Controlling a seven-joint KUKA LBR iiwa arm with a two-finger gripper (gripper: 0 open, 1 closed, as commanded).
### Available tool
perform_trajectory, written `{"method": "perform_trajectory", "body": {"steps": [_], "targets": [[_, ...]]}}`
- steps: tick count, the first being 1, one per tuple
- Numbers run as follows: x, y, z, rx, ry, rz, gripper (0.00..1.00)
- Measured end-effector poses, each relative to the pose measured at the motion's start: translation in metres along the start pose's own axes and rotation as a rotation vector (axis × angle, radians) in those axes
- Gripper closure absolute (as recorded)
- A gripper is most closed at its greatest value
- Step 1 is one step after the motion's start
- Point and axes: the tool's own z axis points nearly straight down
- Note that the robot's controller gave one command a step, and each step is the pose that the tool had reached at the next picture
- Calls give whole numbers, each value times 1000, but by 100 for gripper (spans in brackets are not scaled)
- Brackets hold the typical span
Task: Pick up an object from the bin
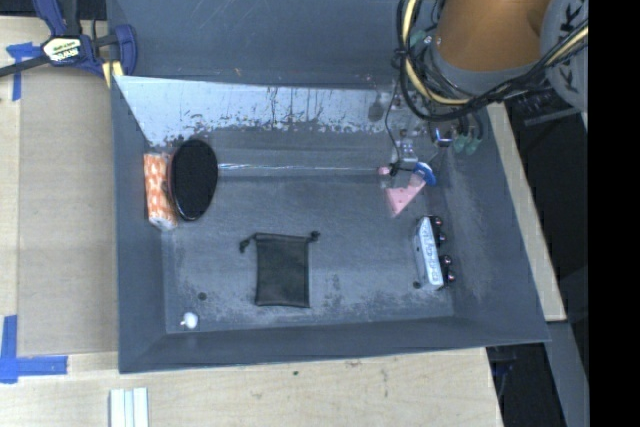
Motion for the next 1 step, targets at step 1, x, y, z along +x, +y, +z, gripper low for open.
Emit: {"method": "perform_trajectory", "body": {"steps": [1], "targets": [[6, 80, 17, -2, 9, -80, 0]]}}
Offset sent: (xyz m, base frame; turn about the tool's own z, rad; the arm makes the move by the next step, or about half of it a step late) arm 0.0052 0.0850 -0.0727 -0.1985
